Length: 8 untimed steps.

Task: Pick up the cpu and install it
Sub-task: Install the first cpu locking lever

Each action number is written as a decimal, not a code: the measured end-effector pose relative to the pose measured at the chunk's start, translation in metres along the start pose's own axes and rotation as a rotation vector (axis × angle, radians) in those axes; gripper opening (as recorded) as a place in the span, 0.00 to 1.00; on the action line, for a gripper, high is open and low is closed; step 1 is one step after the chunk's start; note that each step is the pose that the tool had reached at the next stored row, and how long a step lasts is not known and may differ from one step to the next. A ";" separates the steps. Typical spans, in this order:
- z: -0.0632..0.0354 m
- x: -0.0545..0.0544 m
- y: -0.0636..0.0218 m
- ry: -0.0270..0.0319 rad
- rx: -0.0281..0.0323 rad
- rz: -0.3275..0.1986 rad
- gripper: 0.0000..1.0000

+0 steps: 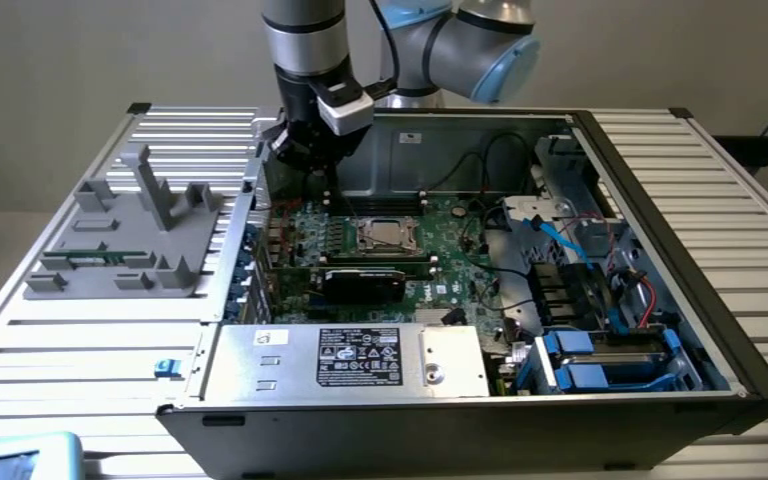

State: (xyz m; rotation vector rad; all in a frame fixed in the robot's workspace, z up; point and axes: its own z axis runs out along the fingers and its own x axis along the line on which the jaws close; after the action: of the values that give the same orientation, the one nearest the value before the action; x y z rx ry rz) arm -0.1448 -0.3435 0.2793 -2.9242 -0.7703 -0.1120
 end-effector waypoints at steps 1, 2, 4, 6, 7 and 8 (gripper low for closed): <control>0.0013 0.000 0.0001 -0.0001 -0.0004 0.008 0.11; 0.0024 0.000 0.0002 -0.0003 -0.0006 0.016 0.11; 0.0042 -0.001 0.0000 -0.0008 -0.0003 0.027 0.11; 0.0051 -0.001 -0.0001 0.0005 0.0045 0.034 0.11; 0.0054 -0.001 -0.0001 0.0013 0.0075 0.038 0.11; 0.0059 -0.002 -0.0002 0.0024 0.0107 0.042 0.11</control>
State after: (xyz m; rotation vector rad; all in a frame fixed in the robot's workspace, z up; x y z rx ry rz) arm -0.1459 -0.3433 0.2733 -2.9277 -0.7059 -0.1072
